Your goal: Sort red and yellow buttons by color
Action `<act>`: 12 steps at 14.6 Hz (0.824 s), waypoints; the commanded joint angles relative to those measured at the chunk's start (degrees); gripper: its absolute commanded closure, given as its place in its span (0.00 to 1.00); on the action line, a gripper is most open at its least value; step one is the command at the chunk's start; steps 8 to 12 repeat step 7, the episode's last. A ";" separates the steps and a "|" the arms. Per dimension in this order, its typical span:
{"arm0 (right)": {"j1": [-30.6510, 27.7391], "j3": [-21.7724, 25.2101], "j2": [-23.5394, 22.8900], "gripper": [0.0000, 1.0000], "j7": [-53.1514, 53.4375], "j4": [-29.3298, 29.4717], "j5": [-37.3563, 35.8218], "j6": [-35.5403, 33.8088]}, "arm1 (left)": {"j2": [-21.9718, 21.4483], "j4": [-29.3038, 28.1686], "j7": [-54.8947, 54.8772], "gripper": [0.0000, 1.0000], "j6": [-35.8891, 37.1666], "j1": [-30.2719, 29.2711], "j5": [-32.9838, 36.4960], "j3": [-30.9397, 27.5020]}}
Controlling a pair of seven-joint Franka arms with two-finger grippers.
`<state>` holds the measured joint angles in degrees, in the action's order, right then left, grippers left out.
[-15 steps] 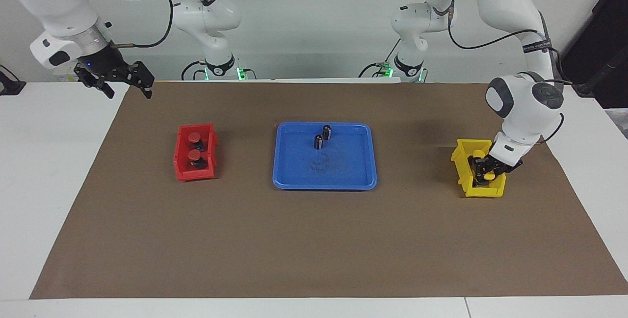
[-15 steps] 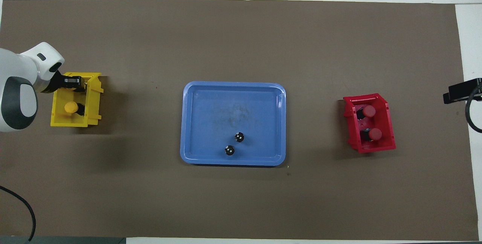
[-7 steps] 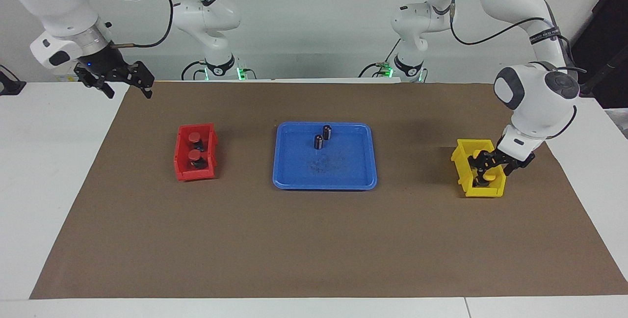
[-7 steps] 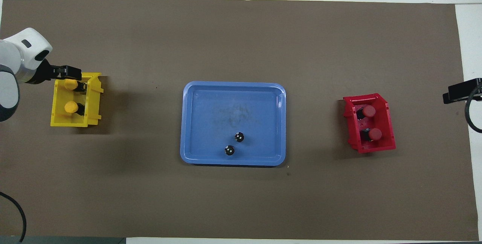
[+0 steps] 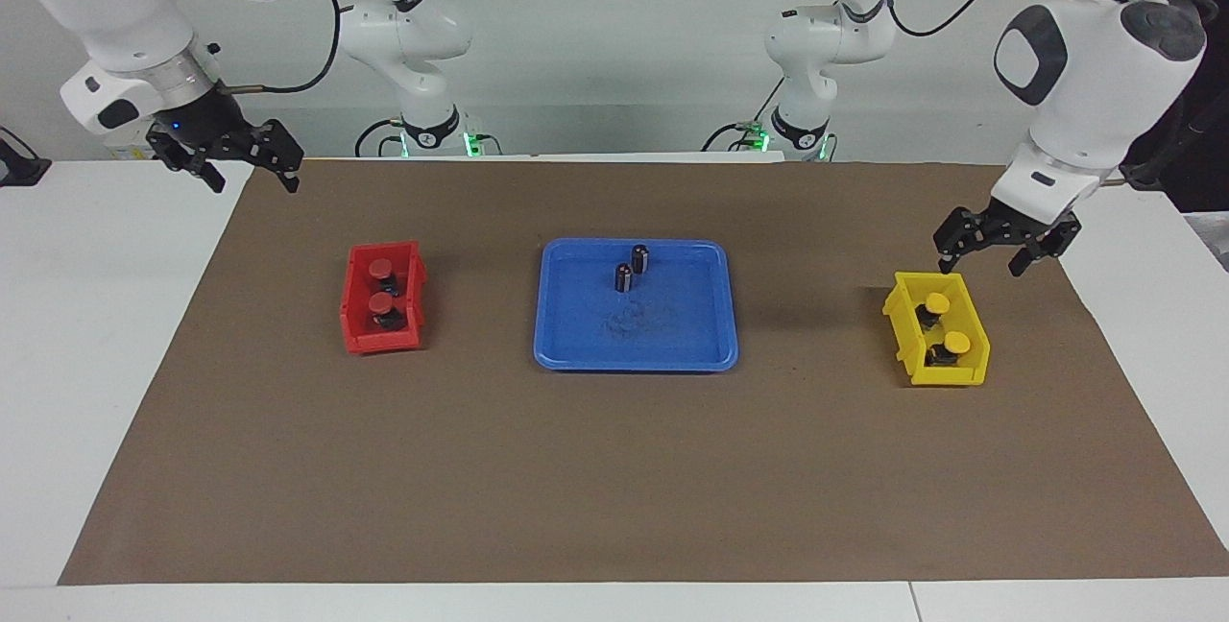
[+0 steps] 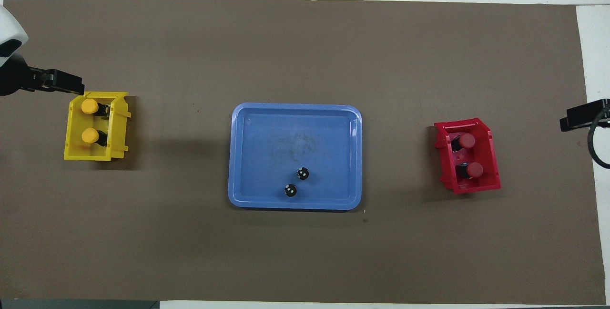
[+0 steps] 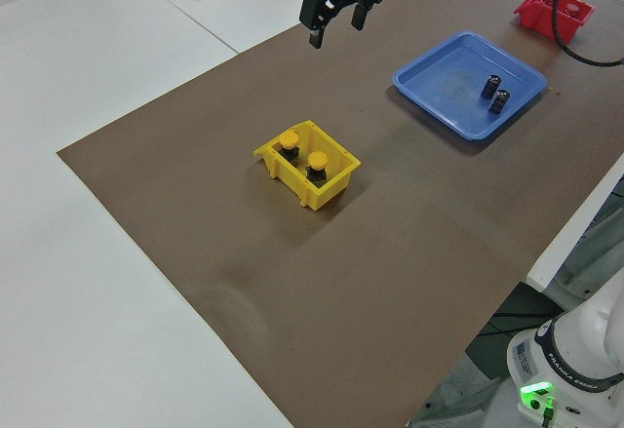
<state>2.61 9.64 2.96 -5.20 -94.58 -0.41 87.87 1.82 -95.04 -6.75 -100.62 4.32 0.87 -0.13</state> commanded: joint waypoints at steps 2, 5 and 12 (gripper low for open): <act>0.11 -0.06 -0.06 0.00 -1.48 0.62 -0.82 -0.68 | 1.60 11.60 -0.20 0.00 14.09 -0.01 -0.61 -0.75; 0.11 -0.06 -0.06 0.00 -1.48 0.62 -0.82 -0.59 | 2.58 14.53 -0.11 0.00 18.01 -0.19 -0.61 -1.10; 0.11 -0.06 -0.06 0.00 -1.48 0.62 -0.82 -0.68 | 2.49 14.44 -0.20 0.00 16.96 -0.27 -0.61 -1.11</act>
